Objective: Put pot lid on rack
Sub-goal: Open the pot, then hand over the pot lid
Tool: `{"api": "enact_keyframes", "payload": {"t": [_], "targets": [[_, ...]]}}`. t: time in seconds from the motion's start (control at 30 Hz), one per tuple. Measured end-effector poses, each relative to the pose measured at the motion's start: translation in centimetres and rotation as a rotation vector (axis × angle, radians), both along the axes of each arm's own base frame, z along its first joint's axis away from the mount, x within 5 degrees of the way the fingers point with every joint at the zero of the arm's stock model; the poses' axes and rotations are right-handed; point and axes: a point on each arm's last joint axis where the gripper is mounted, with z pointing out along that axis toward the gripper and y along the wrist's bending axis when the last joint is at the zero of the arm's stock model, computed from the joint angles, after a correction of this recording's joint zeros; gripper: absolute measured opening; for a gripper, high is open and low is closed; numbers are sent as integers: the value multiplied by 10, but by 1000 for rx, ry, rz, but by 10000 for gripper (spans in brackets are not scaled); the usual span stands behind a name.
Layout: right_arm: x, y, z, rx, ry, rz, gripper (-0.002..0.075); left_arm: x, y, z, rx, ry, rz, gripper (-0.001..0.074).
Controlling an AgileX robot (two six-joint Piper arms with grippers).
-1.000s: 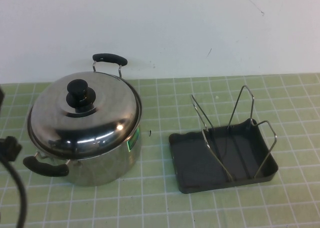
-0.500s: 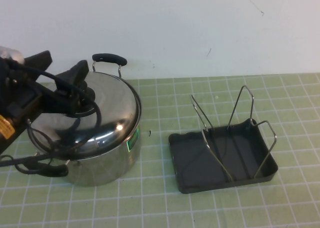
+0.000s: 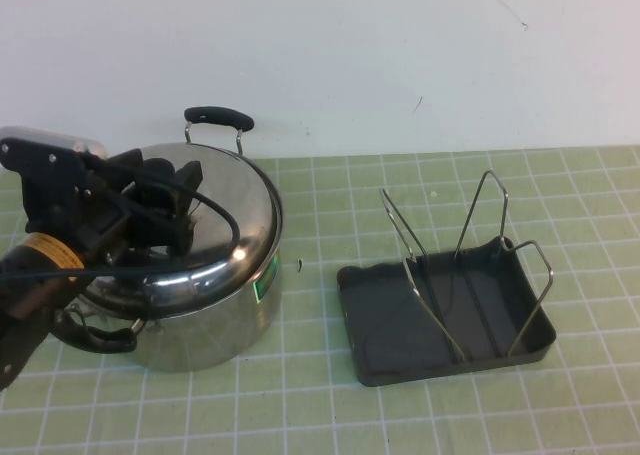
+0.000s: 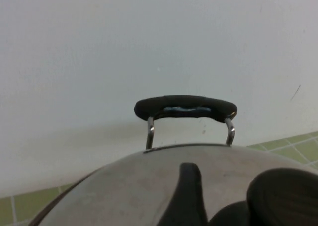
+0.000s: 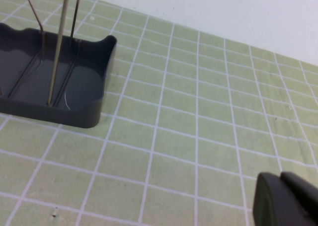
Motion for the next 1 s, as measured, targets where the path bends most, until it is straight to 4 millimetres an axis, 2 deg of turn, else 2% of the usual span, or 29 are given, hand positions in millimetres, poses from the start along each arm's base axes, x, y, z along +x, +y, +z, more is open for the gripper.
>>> {"api": "enact_keyframes", "payload": {"t": [0.07, 0.13, 0.17, 0.27, 0.43, 0.5, 0.67, 0.77, 0.83, 0.93, 1.0], "targets": [[0, 0, 0, 0, 0, 0, -1, 2, 0, -6, -6, 14, 1, 538], [0, 0, 0, 0, 0, 0, -1, 4, -1, -6, -19, -8, -6, 496], [0, 0, 0, 0, 0, 0, -1, 4, -1, -6, -24, -12, -6, 464], [0, 0, 0, -3, 0, 0, -1, 5, -2, -3, -36, -37, -13, 306], [0, -3, 0, -92, -7, -7, -1, 5, -2, -1, -48, -67, -23, 310], [0, -4, 0, -104, -8, -8, -1, 3, -3, 6, -55, -100, -29, 310], [0, -4, 0, -88, -7, -13, -1, -16, -6, 46, -141, -230, -96, 310], [0, 1, 1, 158, -3, -46, -1, -37, -12, 73, -270, -233, -229, 310], [1, 5, 3, 421, 6, -74, -1, -49, -18, 81, -331, -184, -335, 310], [2, 9, 9, 693, -19, -91, -1, -62, -27, 82, -345, -87, -470, 310], [2, 9, 14, 781, -57, -94, -1, -67, -34, 78, -310, -38, -534, 310]]}}
